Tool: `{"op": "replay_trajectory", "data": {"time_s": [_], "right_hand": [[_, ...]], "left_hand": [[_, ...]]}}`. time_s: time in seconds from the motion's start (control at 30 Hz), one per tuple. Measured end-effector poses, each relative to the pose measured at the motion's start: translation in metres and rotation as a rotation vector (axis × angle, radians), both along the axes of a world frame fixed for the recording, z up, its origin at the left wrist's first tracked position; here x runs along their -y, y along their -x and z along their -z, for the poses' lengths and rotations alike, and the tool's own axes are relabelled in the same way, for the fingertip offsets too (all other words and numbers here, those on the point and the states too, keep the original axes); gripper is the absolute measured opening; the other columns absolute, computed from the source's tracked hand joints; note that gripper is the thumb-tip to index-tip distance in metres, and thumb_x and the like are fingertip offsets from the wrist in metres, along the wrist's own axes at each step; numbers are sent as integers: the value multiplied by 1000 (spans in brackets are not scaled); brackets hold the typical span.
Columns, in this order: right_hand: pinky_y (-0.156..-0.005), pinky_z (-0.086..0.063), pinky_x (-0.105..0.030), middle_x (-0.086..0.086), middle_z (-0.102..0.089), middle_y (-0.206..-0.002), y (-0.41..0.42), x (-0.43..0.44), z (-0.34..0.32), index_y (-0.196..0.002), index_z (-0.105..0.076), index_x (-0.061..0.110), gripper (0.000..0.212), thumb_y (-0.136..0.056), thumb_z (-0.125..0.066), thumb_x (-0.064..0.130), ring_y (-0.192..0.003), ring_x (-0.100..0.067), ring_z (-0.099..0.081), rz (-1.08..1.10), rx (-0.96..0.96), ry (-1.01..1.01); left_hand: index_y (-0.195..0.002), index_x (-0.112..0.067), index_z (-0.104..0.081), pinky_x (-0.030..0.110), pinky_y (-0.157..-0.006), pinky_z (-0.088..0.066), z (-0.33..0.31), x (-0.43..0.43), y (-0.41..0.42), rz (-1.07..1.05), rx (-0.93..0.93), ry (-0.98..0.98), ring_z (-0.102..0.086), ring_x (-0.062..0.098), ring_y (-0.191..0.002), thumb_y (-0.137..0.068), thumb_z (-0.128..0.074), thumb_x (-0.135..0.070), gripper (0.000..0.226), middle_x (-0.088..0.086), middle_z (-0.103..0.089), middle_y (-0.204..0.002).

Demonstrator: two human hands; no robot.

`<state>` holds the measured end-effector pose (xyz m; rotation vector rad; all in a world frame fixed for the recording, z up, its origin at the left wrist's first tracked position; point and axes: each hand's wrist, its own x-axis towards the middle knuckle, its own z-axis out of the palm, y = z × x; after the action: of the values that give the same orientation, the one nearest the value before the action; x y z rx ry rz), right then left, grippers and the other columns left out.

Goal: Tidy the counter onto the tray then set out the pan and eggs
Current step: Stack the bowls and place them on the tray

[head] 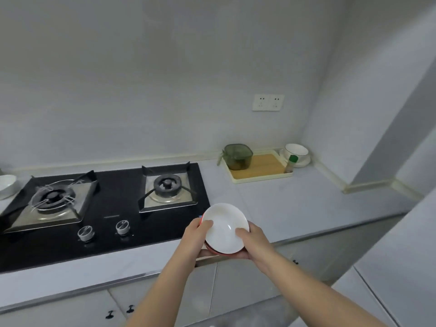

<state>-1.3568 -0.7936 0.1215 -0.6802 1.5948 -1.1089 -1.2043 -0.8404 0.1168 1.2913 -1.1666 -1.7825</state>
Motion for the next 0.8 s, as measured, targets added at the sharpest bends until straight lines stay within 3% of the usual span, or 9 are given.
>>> {"op": "replay_trajectory", "data": {"time_s": [0.1,0.37,0.5,0.67,0.8], "right_hand": [[-66,-61,-44,-12,-62,-118,57,29,10,-122,-57,16,34,-92,-43,10,-99,-34,-65,96,-18,-32],[-67,-61,-38,-14,-61,-117,192,117,-13,-123,-55,12,31,-93,-47,12,-94,-33,-68,258,-39,-35],[-68,-61,-38,-16,-65,-109,258,154,-32,-113,-58,8,24,-91,-49,8,-86,-32,-71,346,-69,-4],[-72,-61,-41,-21,-66,-107,333,199,-50,-116,-60,1,27,-91,-50,4,-92,-38,-69,394,-63,32],[-65,-61,-39,-20,-63,-112,399,242,-59,-119,-58,-2,28,-92,-53,2,-84,-34,-67,426,-45,46]], "left_hand": [[-120,-20,-57,42,-69,-61,15,42,62,74,-9,-22,-61,30,-107,-92,-51,-31,31,9,-59,-119],[-127,-21,-52,45,-77,-60,-5,161,203,308,-4,41,-59,31,-109,-96,-43,-30,34,9,-59,-121],[-116,-21,-48,36,-73,-60,-31,209,275,384,68,115,-57,29,-108,-99,-40,-24,19,2,-57,-112],[-122,-8,-56,39,-74,-60,-49,267,353,471,122,146,-65,30,-100,-93,-41,-15,34,12,-63,-116],[-111,-6,-56,33,-66,-61,-58,307,420,463,147,170,-67,31,-93,-91,-43,-8,25,15,-63,-114]]}}
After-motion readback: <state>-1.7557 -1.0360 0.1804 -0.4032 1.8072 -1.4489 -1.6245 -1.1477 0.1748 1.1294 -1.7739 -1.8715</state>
